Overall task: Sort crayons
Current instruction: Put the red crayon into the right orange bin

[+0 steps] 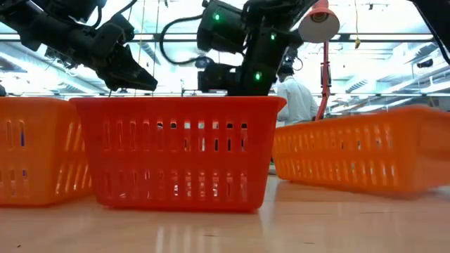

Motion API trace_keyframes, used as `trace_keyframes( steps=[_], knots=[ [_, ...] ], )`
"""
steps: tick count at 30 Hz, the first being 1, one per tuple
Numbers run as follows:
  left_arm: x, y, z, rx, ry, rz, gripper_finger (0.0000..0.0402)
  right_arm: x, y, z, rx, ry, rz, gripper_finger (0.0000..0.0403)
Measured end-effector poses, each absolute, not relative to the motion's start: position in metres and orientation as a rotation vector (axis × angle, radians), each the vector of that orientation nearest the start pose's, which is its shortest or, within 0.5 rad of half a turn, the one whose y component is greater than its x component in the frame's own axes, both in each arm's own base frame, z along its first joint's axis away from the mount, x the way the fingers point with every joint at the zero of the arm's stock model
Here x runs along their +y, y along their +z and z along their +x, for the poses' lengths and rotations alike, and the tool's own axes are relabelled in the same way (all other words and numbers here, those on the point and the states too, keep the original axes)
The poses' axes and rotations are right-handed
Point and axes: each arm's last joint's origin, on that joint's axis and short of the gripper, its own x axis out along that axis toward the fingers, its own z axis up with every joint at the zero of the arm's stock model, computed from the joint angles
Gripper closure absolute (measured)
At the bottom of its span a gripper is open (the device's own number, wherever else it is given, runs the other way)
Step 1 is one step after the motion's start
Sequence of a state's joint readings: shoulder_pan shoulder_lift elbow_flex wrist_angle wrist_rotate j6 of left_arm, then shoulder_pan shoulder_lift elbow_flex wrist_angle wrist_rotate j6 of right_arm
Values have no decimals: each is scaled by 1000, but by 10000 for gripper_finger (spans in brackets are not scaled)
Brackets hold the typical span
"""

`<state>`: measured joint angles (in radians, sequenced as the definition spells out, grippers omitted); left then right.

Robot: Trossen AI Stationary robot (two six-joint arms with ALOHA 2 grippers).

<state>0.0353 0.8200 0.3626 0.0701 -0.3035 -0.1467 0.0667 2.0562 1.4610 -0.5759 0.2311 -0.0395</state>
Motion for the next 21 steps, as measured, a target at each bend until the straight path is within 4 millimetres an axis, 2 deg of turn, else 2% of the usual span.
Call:
trace_keyframes(
  steps=[8, 15, 21],
  knots=[
    [15, 206, 174, 367, 362, -91, 228, 10, 184, 390, 1328, -148, -132, 264],
    [15, 205, 174, 367, 362, -93, 228, 13, 182, 371, 1524, -74, 5, 264],
    [15, 205, 174, 366, 364, -99, 228, 28, 182, 365, 1588, -30, 68, 264]
  ],
)
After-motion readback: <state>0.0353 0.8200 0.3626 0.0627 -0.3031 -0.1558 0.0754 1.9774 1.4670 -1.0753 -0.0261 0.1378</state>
